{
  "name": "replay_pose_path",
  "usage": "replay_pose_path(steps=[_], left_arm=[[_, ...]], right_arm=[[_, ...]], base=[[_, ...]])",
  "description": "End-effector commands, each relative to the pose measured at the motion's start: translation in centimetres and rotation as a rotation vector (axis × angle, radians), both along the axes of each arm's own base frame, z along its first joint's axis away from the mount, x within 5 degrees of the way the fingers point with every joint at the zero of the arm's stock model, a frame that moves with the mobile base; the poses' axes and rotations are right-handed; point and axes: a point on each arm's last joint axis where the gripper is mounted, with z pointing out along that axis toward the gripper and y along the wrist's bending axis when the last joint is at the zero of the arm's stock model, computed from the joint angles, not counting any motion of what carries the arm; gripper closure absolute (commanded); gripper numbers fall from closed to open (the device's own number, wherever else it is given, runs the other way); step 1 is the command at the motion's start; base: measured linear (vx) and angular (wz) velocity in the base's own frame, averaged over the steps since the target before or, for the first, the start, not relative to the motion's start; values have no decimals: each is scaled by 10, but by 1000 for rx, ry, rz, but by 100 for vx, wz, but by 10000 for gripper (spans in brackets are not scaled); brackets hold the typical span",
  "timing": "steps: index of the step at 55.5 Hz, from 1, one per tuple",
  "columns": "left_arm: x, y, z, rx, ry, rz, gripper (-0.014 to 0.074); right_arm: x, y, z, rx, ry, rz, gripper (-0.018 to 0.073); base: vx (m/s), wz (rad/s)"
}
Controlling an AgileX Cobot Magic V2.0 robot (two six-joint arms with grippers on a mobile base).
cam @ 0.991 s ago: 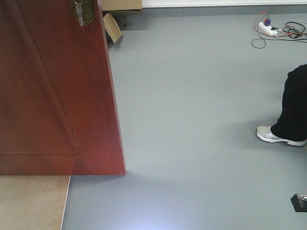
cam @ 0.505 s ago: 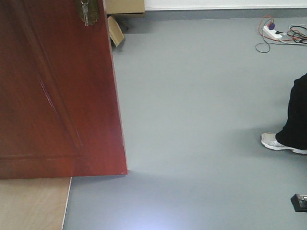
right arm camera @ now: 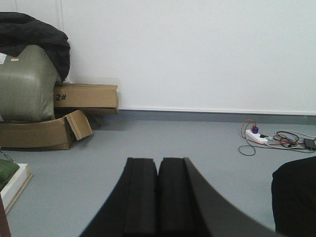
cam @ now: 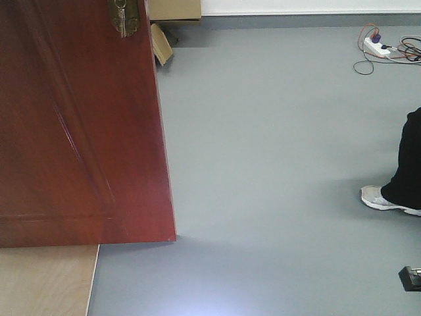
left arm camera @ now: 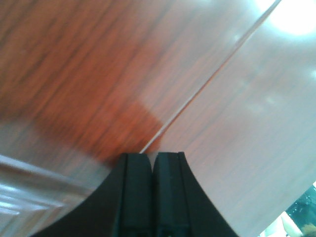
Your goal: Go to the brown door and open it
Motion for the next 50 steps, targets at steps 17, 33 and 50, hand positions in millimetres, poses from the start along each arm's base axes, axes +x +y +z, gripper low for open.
replay_pose_path(steps=[17,33,50], left_arm=[[-19,-4,30,-36,-85,16,600],[-46,-14,48,151,-114,-8,600],[-107,-21,52,338,-16,40,600]], right_arm=[[0,0,6,-9,-85,0,559],[0,0,6,-9,-85,0,559],[0,0,6,-9,-85,0,559]], base=[[0,0],[0,0],[0,0]])
